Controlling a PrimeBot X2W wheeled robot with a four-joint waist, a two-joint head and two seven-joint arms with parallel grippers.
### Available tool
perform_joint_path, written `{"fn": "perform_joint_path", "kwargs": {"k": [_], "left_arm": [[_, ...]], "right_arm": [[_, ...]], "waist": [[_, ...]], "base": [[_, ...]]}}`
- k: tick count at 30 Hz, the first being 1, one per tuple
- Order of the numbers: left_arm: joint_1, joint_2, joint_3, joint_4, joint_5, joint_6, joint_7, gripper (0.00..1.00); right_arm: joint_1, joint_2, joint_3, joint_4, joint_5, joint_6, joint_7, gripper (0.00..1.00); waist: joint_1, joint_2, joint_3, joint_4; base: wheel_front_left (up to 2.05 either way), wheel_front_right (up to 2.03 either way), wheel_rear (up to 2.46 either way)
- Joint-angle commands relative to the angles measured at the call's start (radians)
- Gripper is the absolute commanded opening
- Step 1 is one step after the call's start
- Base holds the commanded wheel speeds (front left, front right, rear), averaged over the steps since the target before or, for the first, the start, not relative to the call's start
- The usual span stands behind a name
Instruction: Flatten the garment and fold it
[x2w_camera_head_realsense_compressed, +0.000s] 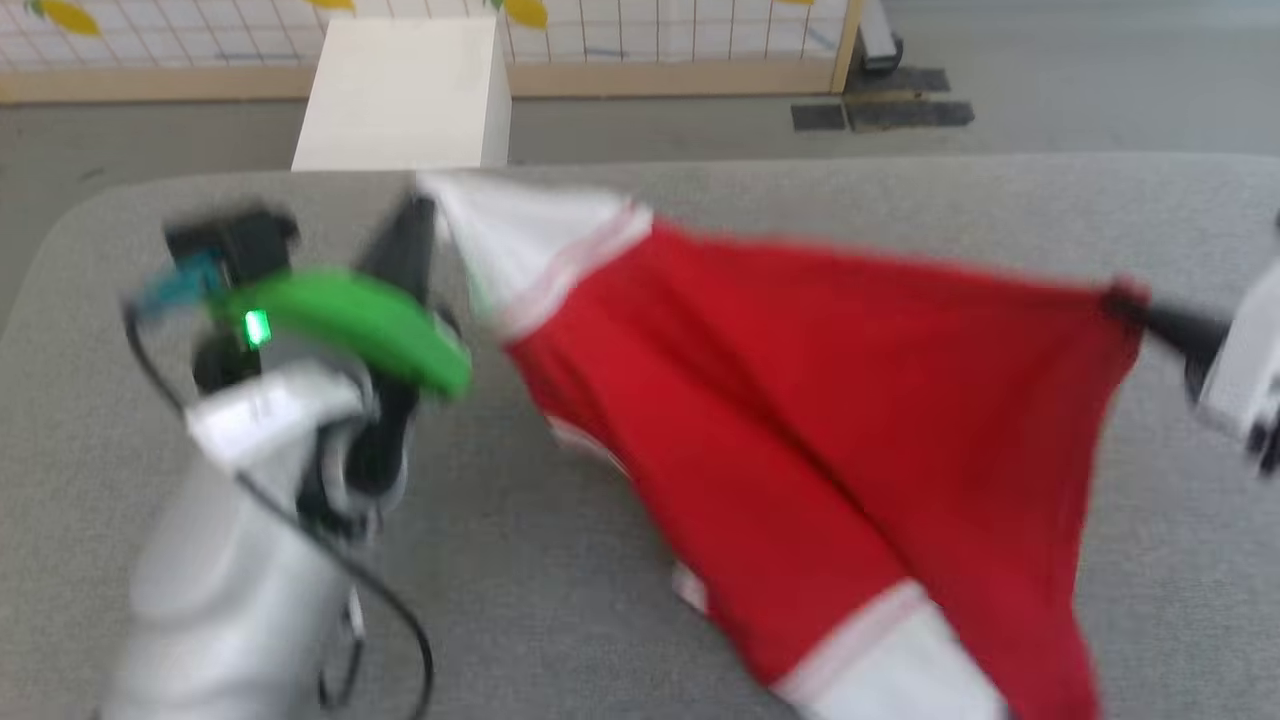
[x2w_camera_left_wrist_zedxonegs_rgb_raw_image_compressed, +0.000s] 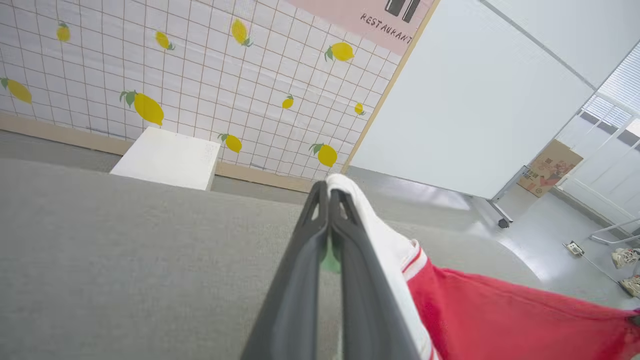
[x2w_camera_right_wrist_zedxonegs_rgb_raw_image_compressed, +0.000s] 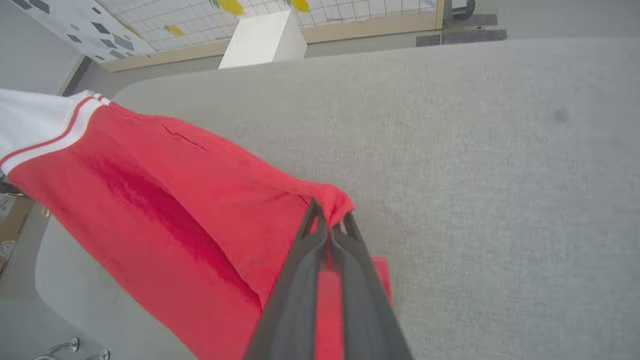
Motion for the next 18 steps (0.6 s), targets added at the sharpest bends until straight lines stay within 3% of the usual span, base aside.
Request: {"fn": "perform_joint_path", "kwargs": {"k": [1, 8, 18], "left_arm": [[-0.100, 0.004, 0.002, 0.036, 0.012, -0.010, 0.011, 0.00], [-0.534, -0.009, 0.031, 0.236, 0.059, -0.013, 0.027, 0.00], [-0.956, -0.011, 0.048, 0.403, 0.140, 0.014, -0.022, 0.00]], "right_arm": [[-0.082, -0.008, 0.008, 0.026, -0.022, -0.001, 0.006, 0.00], [-0.476, -0.040, 0.082, 0.187, -0.099, -0.001, -0.028, 0.00], [-0.857, -0.021, 0.141, 0.398, -0.212, -0.001, -0.304, 0.00]], "waist": [[0.0001, -0.0001, 0.061, 0.021], [0.0001, -0.0001, 0.147, 0.001], [0.0001, -0.0001, 0.229, -0.036]], "base": [[0.00, 0.00, 0.00], [0.00, 0.00, 0.00], [0.00, 0.00, 0.00]]}}
